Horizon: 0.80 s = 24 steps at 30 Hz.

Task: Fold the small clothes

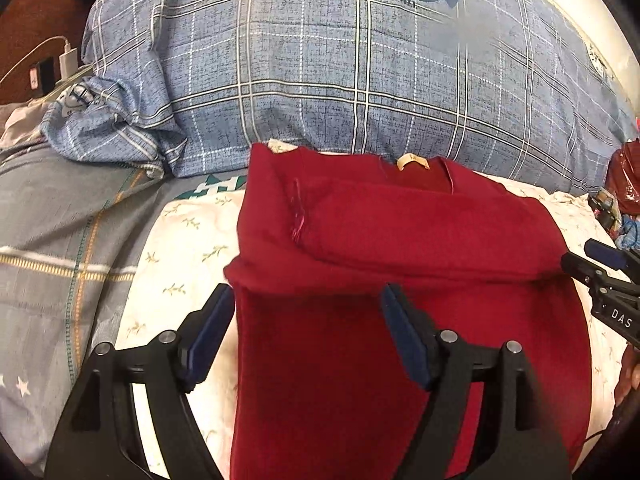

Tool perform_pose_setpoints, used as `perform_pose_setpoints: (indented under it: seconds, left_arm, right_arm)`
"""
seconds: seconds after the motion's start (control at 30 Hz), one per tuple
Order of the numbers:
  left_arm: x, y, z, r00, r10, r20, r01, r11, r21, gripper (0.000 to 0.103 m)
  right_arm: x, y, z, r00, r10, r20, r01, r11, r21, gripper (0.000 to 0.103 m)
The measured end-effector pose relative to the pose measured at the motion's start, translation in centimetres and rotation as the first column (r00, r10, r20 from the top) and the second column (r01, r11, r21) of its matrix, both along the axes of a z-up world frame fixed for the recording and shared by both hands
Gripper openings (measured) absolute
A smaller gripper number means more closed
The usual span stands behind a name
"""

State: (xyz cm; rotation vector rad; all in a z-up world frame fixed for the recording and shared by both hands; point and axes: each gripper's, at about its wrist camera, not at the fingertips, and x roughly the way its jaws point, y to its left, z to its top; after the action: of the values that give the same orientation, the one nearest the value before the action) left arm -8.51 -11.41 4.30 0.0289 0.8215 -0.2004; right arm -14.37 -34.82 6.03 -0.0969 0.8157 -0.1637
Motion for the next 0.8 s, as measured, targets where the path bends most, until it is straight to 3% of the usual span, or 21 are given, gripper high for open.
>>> perform_pose_setpoints:
  seconds: [0.17,0.3,0.47,0.6,0.67,0.8]
  left_arm:
    - [-1.3,1.2,-0.4,1.0,0.004,-0.02,-0.005,1.0,-0.011,0.076]
    - [-2.6,2.3,-0.7,1.0,0.014,-0.028,-0.014,1.0,-0.003,0.076]
    - [-3.3,4.0,-1.5,0.998,0.049,-0.05,-0.05,0.999,-0.015,0.076]
    - [-3.4,4.4,-2.0,0.996,0.065,-0.063,-0.066,0.998,-0.015,0.076]
    - [-3.4,4.3,-2.3,0.995,0.067,-0.068,-0.068,0.998,-0.01,0.076]
    - [-3.9,4.0,-2.5,0.996,0.052,-0.071,-0.052,0.999,0.007,0.076]
  right_arm:
    - [-0.6,-0.7,-0.5,1.0,-0.013,-0.01,0.013,1.0,0.004,0.058]
    - [-0.7,-3.5,-1.1,0.996,-0.085,-0.027,0.085,0.996,-0.001,0.058]
    - [-0.3,-7.9,-1.9,0.981,-0.184,-0.06,0.19,0.974,0.119,0.058]
    - [0.8,-8.4,-2.1,0.984,-0.167,-0.057,0.175,0.967,0.186,0.056]
    - [2.1,-8.8,-3.0,0.984,-0.158,-0.078,0.171,0.962,0.214,0.05]
    - [3.3,-9.6,-5.0,0.977,-0.164,-0.135,0.189,0.962,0.195,0.049]
